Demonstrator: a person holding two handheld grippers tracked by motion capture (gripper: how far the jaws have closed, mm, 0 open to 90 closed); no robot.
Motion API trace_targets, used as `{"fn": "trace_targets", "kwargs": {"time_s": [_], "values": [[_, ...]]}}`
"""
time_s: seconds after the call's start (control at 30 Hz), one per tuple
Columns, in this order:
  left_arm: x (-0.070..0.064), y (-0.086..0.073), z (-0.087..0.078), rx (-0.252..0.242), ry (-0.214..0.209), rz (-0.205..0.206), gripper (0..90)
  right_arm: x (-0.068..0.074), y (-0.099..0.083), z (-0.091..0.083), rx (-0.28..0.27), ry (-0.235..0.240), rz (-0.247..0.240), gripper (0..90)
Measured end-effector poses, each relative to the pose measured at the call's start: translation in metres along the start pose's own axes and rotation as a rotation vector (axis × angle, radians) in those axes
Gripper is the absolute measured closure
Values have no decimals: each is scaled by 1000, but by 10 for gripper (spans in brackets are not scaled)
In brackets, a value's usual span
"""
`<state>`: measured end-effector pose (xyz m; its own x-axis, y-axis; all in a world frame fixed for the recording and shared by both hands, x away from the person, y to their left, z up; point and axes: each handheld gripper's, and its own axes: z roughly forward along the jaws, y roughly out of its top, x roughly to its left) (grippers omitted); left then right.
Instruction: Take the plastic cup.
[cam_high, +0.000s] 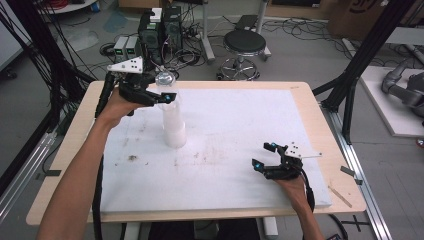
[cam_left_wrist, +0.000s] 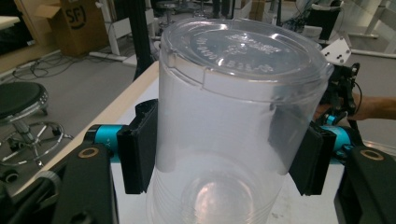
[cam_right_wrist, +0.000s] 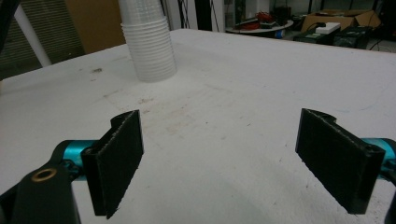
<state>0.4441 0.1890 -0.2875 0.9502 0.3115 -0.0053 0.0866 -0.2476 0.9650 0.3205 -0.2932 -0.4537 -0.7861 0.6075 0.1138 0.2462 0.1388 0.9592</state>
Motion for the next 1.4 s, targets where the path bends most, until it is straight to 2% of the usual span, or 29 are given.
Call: {"fn": "trace_targets", "kwargs": {"time_s": [0.2, 0.33, 0.47, 0.57, 0.7, 0.9, 1.1, 1.27, 1.4], "values": [[-3, 19, -6, -9, 10, 22, 353, 0, 0, 0, 3, 1, 1, 147], [-5, 24, -8, 1, 11, 22, 356, 1, 0, 0, 4, 2, 2, 147], [-10, 26, -12, -17, 4, 19, 356, 0, 0, 0, 2, 1, 2, 147], [-17, 25, -15, -21, 0, 10, 356, 0, 0, 0, 0, 1, -1, 147], [-32, 25, -18, -27, -16, 18, 357, 0, 0, 0, 1, 0, 3, 147], [-58, 15, -21, -59, -52, 4, 357, 0, 0, 0, -3, 0, 7, 147], [-87, 3, -17, -56, -61, 7, 360, 0, 0, 0, -2, 3, 12, 147], [-102, -11, -4, -55, -87, -19, 360, -1, 0, 0, 1, 5, 20, 147], [-113, -22, 7, -59, -104, -22, 360, -1, 0, 0, 0, 5, 14, 147]]}}
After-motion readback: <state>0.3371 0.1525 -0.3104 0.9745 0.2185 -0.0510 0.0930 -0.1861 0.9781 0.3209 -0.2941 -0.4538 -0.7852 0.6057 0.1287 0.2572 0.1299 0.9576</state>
